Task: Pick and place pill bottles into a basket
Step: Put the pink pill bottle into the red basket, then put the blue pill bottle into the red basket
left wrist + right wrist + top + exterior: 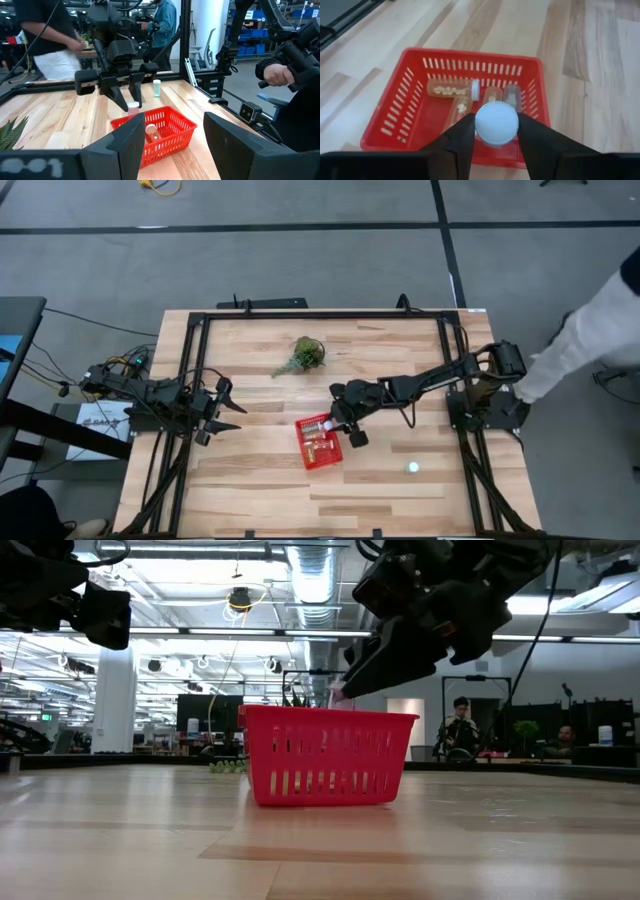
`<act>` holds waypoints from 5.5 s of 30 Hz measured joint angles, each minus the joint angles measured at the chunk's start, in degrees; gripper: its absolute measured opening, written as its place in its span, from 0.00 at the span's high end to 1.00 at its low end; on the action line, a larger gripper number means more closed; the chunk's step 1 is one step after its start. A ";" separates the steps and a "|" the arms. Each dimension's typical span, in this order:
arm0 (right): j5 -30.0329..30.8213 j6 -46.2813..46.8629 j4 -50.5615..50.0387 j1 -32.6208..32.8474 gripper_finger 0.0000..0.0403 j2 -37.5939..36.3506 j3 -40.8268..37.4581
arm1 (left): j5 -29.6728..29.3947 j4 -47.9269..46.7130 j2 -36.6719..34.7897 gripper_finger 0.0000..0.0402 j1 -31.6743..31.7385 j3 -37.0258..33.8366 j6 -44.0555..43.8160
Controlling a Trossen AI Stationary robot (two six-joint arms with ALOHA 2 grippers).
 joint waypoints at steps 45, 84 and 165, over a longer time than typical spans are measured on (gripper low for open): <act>9.70 7.33 -30.54 12.67 0.53 -23.09 -0.34 | -0.01 0.00 0.00 0.52 0.00 -0.01 -0.01; 12.21 31.30 -22.11 22.76 0.58 -39.71 -19.98 | 0.00 0.00 0.00 0.52 0.00 -0.01 0.00; 25.96 35.92 -7.11 33.44 0.72 -27.71 -19.96 | -0.01 0.00 0.00 0.52 0.01 0.00 0.00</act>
